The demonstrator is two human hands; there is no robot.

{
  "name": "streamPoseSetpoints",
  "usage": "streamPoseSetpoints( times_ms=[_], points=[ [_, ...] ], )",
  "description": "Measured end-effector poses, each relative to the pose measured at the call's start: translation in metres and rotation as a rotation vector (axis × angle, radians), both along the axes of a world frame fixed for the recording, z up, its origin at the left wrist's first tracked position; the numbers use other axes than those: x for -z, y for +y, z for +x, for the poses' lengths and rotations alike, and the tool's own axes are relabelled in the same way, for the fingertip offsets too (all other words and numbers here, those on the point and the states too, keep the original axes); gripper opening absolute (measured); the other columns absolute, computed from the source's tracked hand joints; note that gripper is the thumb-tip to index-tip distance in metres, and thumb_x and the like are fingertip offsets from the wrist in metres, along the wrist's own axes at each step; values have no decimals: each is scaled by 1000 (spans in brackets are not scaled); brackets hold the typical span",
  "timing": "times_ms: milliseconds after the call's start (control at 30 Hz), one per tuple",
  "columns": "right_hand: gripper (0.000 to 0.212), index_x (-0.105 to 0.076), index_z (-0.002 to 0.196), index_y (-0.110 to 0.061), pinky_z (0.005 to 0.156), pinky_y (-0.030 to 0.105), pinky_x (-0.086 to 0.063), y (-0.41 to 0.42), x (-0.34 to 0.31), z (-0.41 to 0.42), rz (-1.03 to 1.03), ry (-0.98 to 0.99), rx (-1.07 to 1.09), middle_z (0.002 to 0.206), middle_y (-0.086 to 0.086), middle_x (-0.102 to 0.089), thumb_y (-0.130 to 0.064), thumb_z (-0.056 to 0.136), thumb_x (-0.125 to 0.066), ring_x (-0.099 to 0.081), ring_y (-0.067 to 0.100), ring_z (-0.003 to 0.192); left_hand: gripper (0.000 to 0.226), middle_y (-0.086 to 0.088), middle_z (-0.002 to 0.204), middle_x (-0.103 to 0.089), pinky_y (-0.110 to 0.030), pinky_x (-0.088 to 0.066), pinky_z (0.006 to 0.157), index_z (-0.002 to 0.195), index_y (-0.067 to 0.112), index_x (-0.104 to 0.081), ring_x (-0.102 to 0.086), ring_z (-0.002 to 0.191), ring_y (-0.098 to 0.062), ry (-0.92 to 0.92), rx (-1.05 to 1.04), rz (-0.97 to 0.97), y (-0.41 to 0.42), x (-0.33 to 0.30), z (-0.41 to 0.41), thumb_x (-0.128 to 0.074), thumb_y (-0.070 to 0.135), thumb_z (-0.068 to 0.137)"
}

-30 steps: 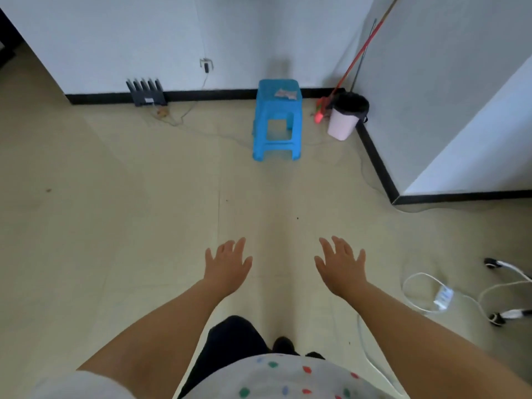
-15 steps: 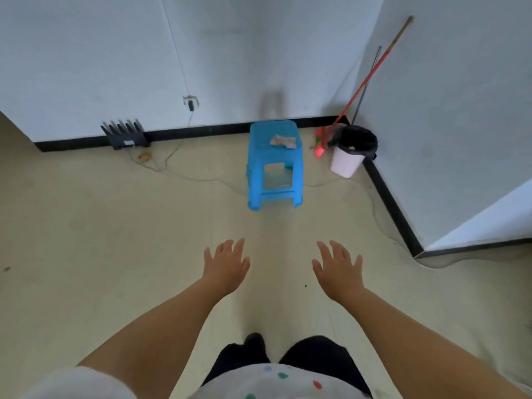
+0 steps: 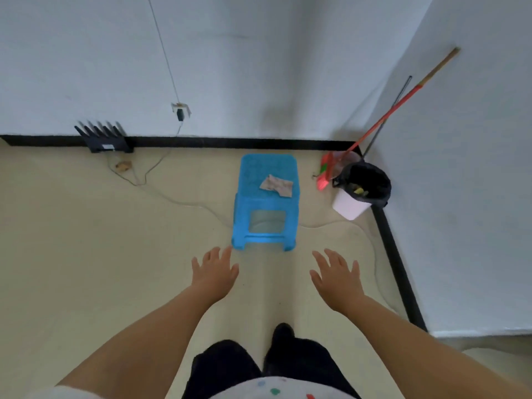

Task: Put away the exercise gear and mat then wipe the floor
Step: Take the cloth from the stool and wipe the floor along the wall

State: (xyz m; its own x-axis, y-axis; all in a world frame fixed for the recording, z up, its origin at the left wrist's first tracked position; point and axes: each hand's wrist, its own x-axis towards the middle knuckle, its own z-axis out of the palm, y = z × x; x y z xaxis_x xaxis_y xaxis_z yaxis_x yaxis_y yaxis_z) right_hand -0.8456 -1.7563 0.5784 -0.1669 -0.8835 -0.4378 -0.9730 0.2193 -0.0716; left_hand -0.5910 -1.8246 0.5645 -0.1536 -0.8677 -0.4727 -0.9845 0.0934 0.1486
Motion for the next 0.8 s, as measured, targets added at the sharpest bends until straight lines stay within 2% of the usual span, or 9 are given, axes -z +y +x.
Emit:
streamPoseSetpoints(
  times_ms=[133, 233, 433, 633, 800],
  points=[
    [52, -12, 151, -27, 116, 52, -8, -83, 3, -31, 66, -42, -13, 158, 5, -11, -41, 102, -24, -11, 22, 145, 56, -7, 158, -14, -51, -9, 116, 151, 24, -11, -16, 144, -25, 57, -94, 63, -52, 6, -24, -27, 41, 100],
    [54, -12, 151, -27, 116, 50, -11, -137, 19, -38, 130, -39, -100, 158, 5, -12, -41, 101, -25, -13, 23, 145, 56, -6, 157, -15, -50, -10, 116, 151, 24, -11, -18, 144, -24, 58, -103, 93, -87, 21, -34, -28, 40, 100],
    [52, -23, 148, -24, 103, 44, -34, -241, 38, -45, 146, -159, -66, 151, 7, -27, -39, 100, -33, -32, 27, 135, 55, -10, 156, -18, -49, -15, 114, 150, 22, -15, -21, 142, -27, 31, -91, 186, -178, 47, -47, -31, 38, 100],
    [52, -23, 149, -24, 103, 42, -37, -320, 80, -62, 289, -287, -22, 148, 10, -31, -33, 100, -37, -42, 29, 129, 56, -11, 155, -19, -43, -19, 114, 150, 19, -16, -25, 141, -26, 49, 5, 239, -254, 79, -81, -33, 34, 99],
    [50, -30, 146, -23, 100, 41, -38, -377, 153, -72, 301, -334, -53, 143, 12, -35, -25, 97, -43, -42, 30, 126, 57, -11, 156, -16, -41, -21, 114, 151, 17, -15, -19, 144, -24, 45, 100, 268, -301, 143, -110, -35, 32, 99]
  ],
)
